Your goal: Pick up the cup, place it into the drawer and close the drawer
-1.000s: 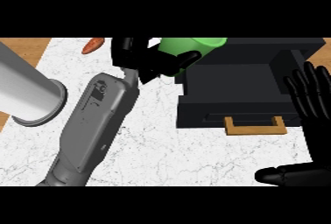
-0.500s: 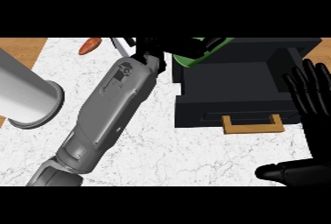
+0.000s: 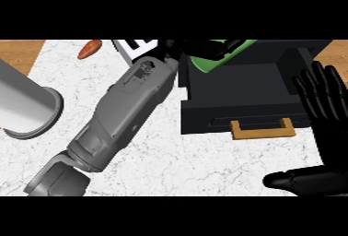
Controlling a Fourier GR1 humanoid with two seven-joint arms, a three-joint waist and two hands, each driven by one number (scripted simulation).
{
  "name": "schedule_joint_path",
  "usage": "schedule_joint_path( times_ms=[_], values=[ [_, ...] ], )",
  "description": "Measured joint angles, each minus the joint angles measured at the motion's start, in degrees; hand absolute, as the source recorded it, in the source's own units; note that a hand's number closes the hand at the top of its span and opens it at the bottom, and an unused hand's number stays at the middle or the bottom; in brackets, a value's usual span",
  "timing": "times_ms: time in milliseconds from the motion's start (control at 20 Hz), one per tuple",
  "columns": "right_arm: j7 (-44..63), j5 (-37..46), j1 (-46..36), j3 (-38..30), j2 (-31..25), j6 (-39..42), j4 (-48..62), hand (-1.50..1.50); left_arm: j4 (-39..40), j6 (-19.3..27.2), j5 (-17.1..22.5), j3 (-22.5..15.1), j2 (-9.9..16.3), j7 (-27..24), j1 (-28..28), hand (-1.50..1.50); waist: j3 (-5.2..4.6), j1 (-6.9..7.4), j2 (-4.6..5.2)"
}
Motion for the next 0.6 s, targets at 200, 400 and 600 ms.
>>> schedule_joint_path(
  times_ms=[200, 400, 600],
  values=[
    [-0.6, -0.1, -0.4, 0.2, 0.0, 0.4, 0.6, -1.5, 4.2, 0.7, 2.3, -3.7, 0.0, -1.4, -1.5, 1.5, 0.01, -0.66, 0.18],
    [-0.5, -0.7, -0.8, 0.3, 0.0, 0.8, 0.7, -1.5, 6.9, 1.5, 4.3, -7.7, 0.0, -1.6, -2.9, 1.5, 0.02, -1.68, 0.4],
    [-0.3, -0.7, -2.3, 0.8, 0.2, 0.6, 1.3, -1.5, 9.3, 2.3, 5.5, -11.5, 0.0, -2.2, -3.1, 1.5, 0.04, -2.29, 0.63]
  ],
)
